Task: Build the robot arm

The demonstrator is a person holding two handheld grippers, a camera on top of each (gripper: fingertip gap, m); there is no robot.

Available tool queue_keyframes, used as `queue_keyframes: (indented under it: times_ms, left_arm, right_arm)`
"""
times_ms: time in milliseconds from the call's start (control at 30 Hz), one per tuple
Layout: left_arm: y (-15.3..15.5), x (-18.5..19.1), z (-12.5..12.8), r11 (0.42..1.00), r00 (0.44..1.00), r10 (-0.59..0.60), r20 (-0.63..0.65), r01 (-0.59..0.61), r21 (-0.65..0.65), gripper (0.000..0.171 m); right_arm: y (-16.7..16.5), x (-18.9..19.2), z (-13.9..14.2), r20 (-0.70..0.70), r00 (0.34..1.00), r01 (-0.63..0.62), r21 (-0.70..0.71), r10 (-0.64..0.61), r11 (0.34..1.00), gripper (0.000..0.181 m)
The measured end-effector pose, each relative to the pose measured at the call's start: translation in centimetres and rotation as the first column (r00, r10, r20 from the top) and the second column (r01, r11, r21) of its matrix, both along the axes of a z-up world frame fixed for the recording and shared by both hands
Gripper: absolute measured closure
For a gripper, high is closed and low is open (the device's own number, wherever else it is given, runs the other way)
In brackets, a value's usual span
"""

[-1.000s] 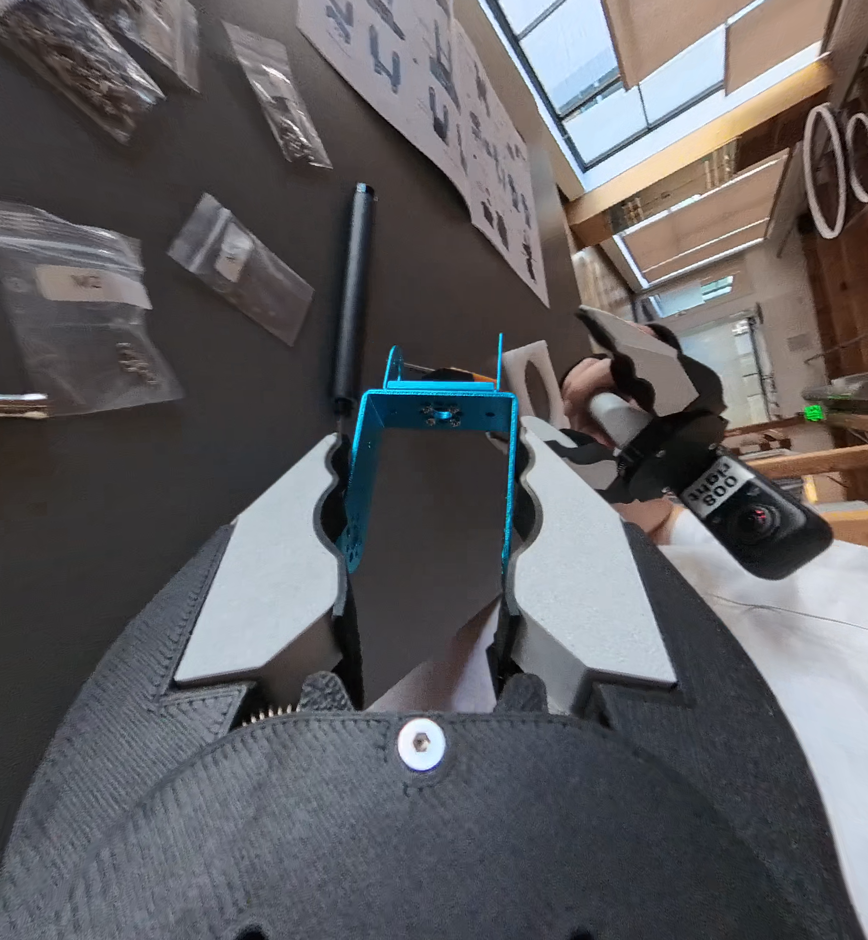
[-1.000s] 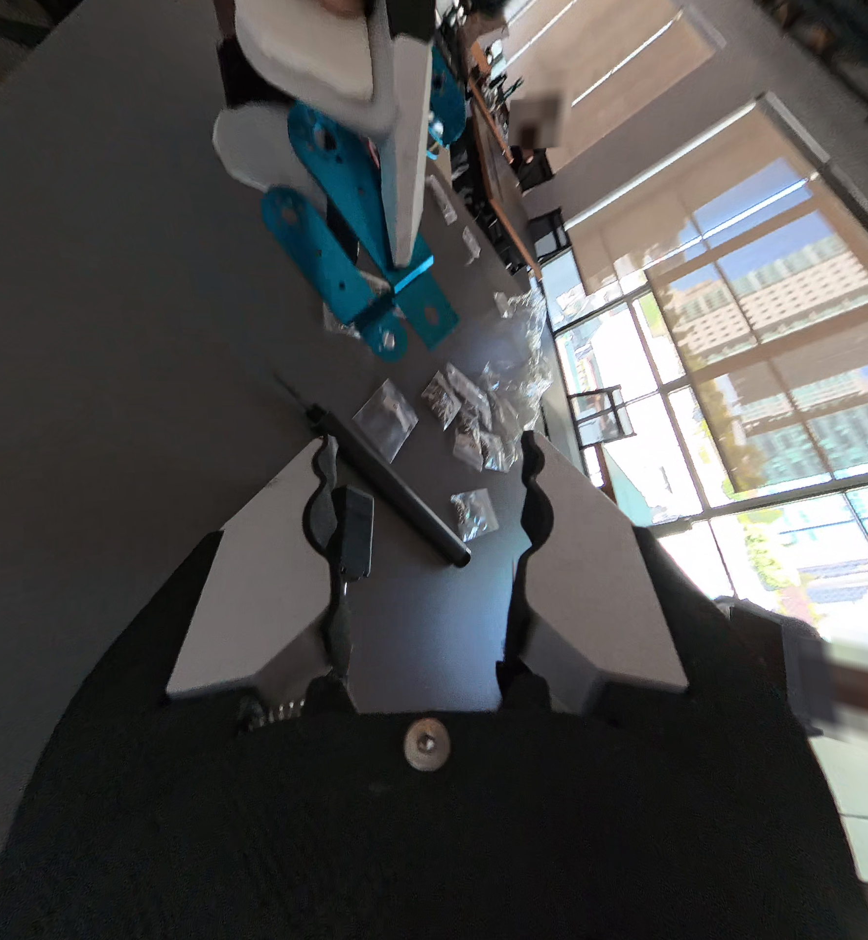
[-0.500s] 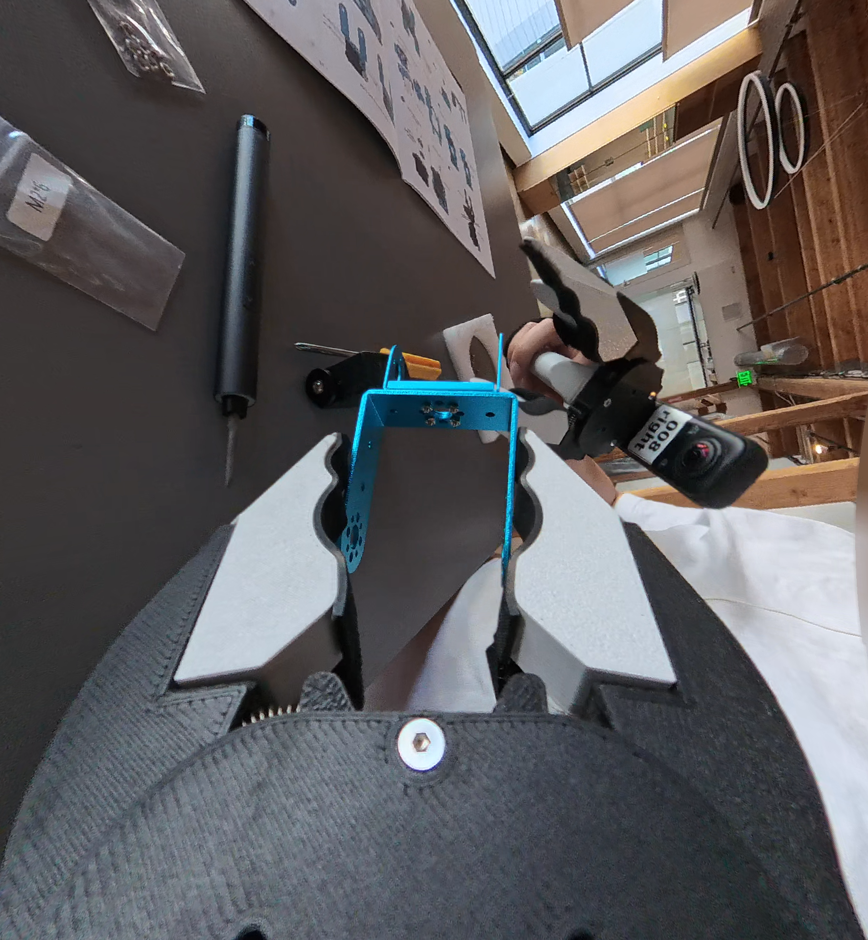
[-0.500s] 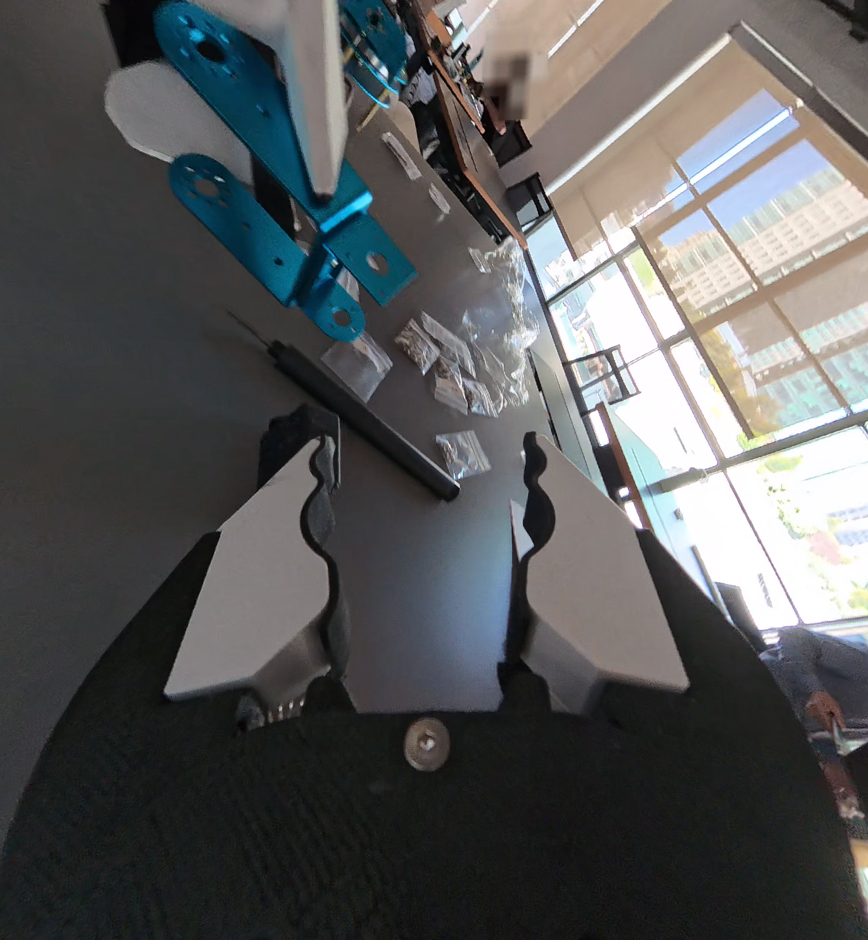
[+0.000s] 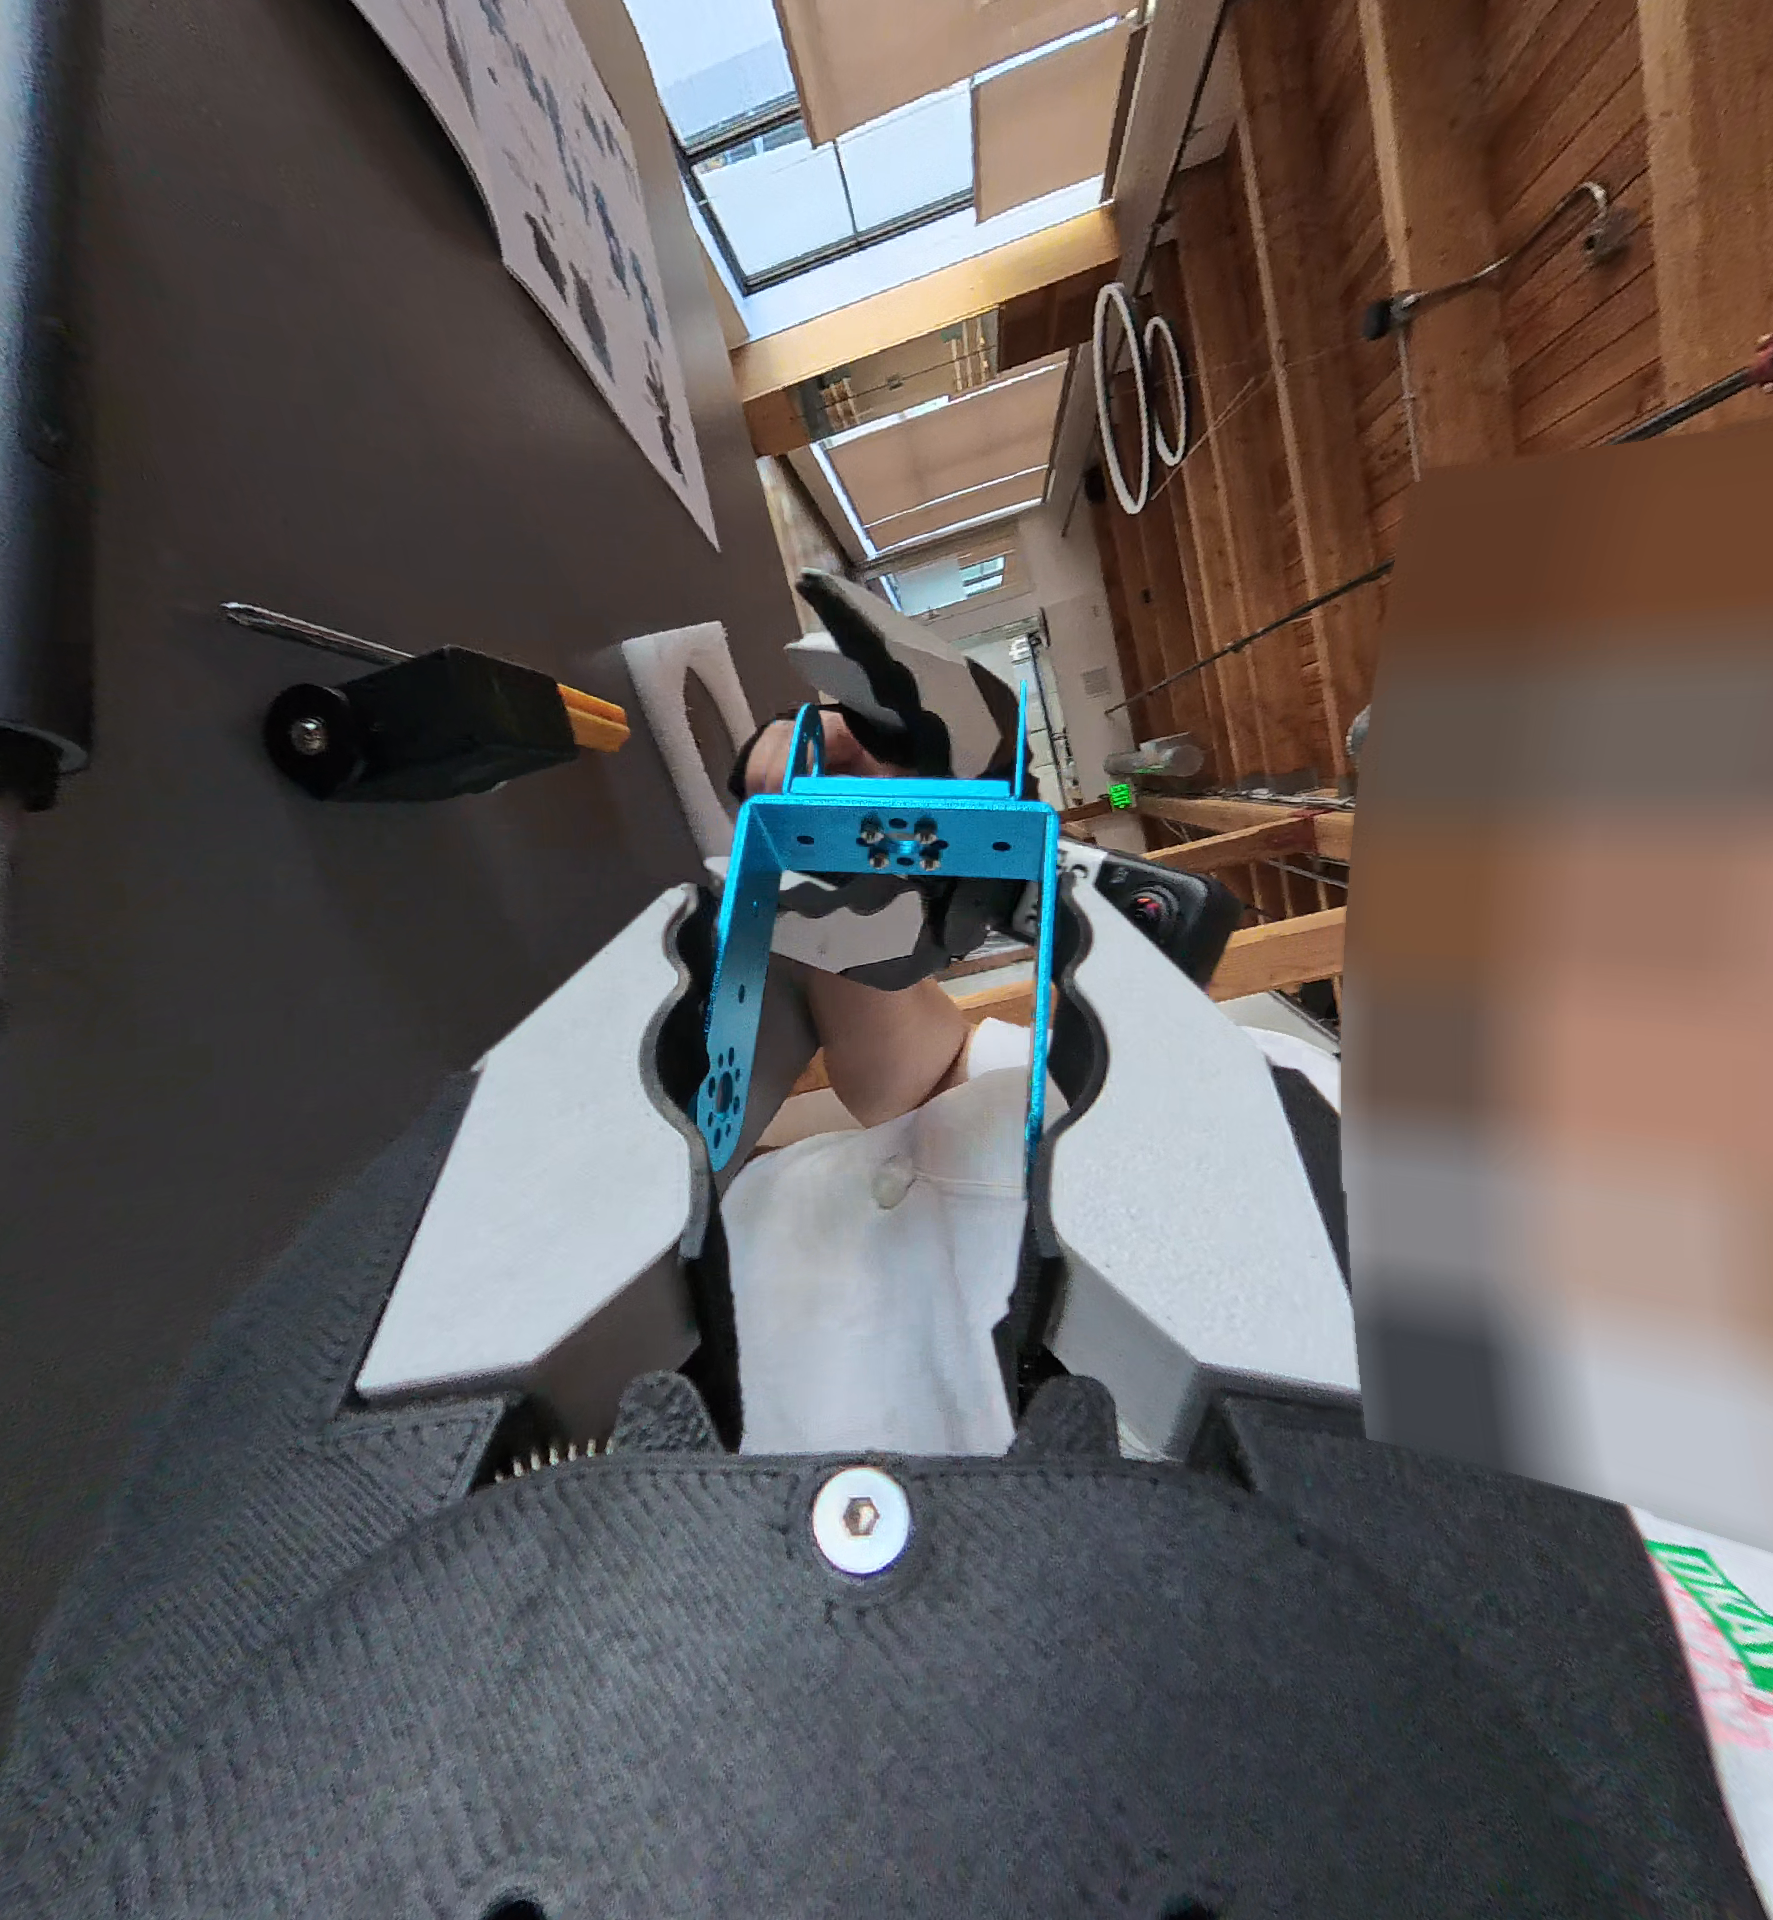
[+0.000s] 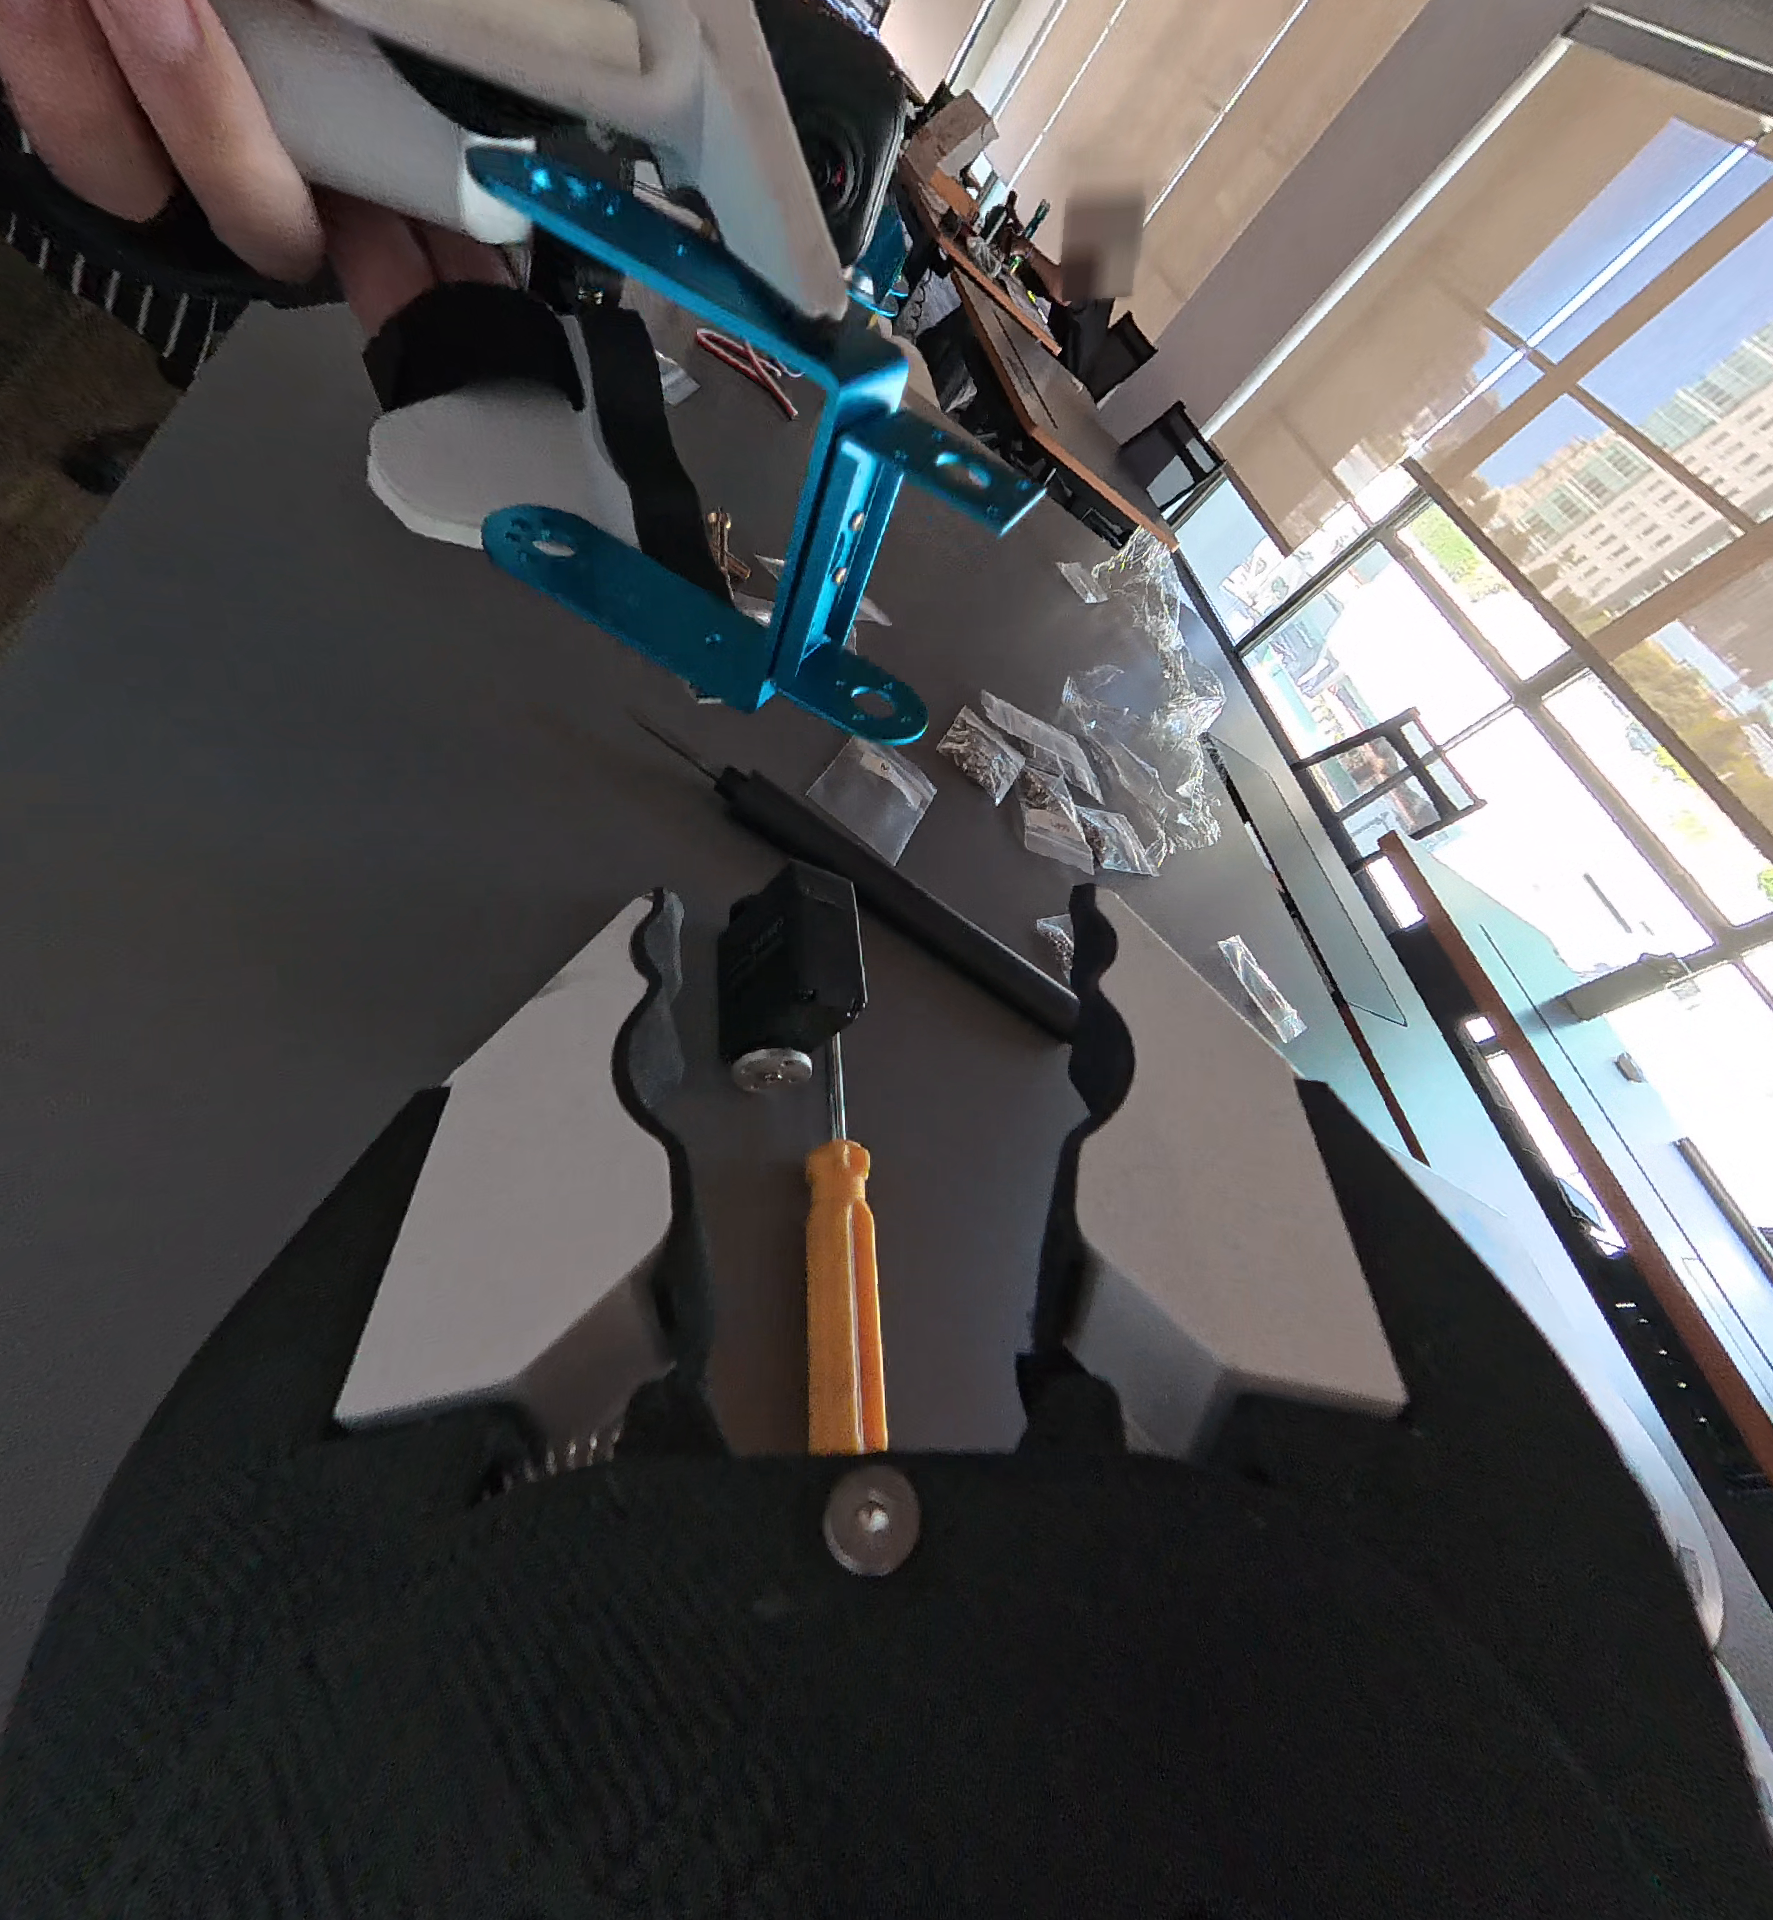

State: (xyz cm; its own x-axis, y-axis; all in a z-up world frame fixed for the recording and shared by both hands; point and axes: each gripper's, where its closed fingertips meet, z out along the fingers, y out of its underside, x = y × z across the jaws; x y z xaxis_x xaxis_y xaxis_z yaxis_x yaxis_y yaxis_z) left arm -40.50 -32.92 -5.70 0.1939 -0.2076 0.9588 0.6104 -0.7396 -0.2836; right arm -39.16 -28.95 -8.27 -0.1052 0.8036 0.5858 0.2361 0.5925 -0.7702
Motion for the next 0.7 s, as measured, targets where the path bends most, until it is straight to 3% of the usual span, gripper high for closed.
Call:
queue_keyframes:
  times_ms: [167, 333, 567, 700]
  left_arm:
    - [0.1, 0.6, 0.2, 1.0, 0.998, 0.014, 0.056, -0.013, -0.009, 0.106]
    - [0.5, 1.1, 0.9, 0.998, 0.98, 0.058, 0.191, -0.057, -0.012, 0.106]
    - [0.9, 2.6, 0.6, 0.997, 0.976, 0.077, 0.204, -0.075, -0.016, 0.106]
    - [0.8, 3.4, 0.8, 0.998, 0.979, 0.064, 0.195, -0.064, -0.004, 0.106]
  right_arm:
    - [-0.9, 0.1, 0.6, -0.04, 0.999, -0.026, 0.011, 0.027, 1.0, 0.105]
    - [-1.9, 0.2, 1.6, -0.088, 0.995, -0.042, 0.082, 0.049, 0.996, 0.108]
    - [-4.1, 0.6, 4.7, -0.231, 0.967, -0.16, -0.242, 0.104, 0.957, 0.136]
    - [-3.2, 0.5, 4.8, -0.235, 0.971, -0.113, -0.274, 0.047, 0.955, 0.15]
